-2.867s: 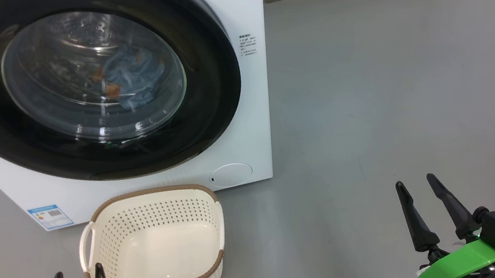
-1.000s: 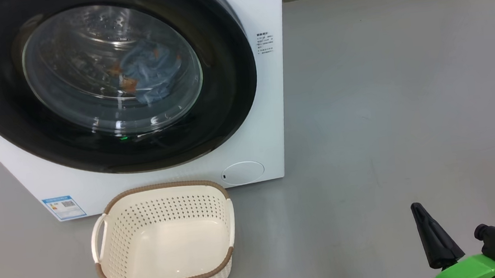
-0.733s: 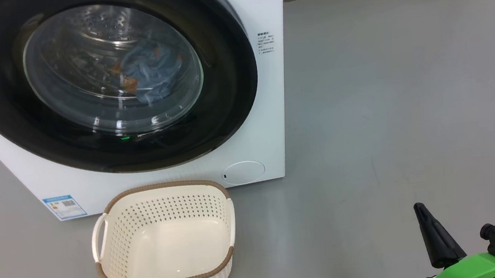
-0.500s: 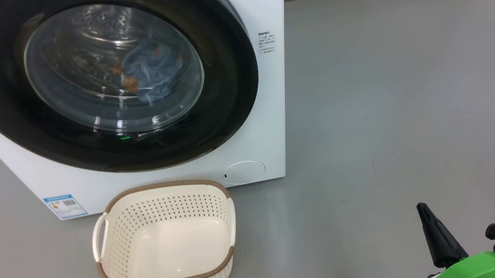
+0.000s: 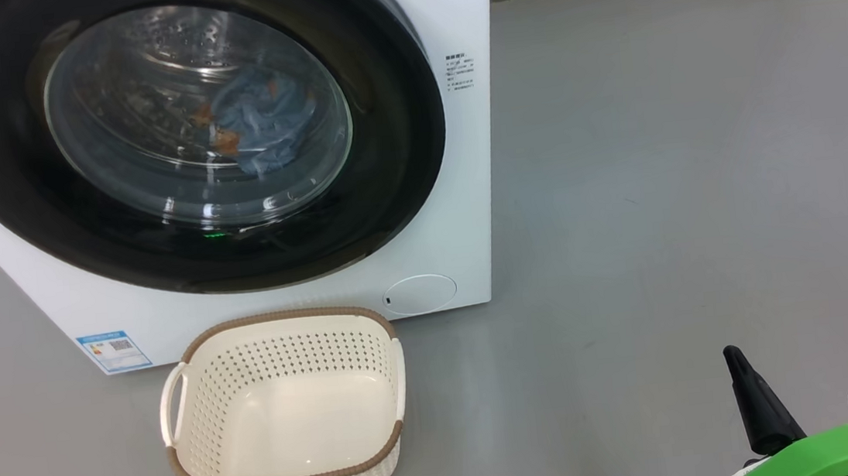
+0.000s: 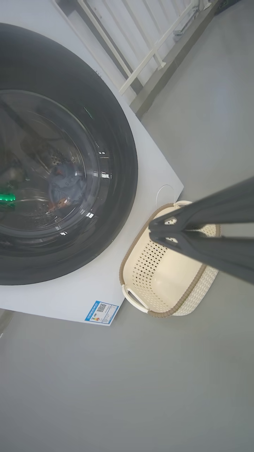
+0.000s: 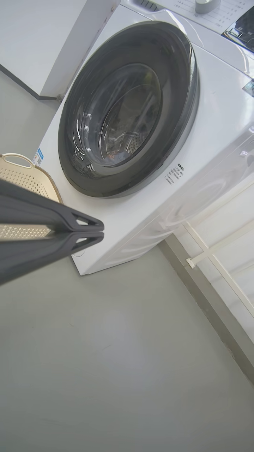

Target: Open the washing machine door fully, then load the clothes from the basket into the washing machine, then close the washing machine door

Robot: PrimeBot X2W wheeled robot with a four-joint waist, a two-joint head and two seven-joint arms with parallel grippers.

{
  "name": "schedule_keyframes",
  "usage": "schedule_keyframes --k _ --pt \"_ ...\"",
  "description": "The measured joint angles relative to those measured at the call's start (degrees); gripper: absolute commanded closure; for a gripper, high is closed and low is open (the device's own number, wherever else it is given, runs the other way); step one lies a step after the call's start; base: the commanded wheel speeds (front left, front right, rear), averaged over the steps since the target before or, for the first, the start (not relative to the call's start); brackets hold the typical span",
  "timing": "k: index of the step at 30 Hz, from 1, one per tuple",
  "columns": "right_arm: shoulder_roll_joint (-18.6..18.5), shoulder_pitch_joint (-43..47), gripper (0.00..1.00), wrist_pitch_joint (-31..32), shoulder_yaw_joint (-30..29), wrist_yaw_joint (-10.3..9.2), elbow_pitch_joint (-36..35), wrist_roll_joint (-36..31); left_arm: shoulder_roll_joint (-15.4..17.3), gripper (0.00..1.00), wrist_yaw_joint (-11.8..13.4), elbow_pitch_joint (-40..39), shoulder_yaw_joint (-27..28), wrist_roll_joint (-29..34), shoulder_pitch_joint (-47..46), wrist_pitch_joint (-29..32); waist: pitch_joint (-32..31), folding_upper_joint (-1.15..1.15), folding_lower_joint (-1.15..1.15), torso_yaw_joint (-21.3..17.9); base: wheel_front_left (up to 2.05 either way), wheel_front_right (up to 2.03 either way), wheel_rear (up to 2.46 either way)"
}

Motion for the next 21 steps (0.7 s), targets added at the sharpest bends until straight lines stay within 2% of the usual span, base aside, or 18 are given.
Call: schedule_keyframes --k 21 --pt "0.55 -0.9 1.0 3.59 -1.71 0.0 0.41 11.84 0.13 1.0 -1.16 1.92 0.46 -13.89 -3.15 3.48 0.09 0.0 0.0 0.34 0.0 0.0 0.0"
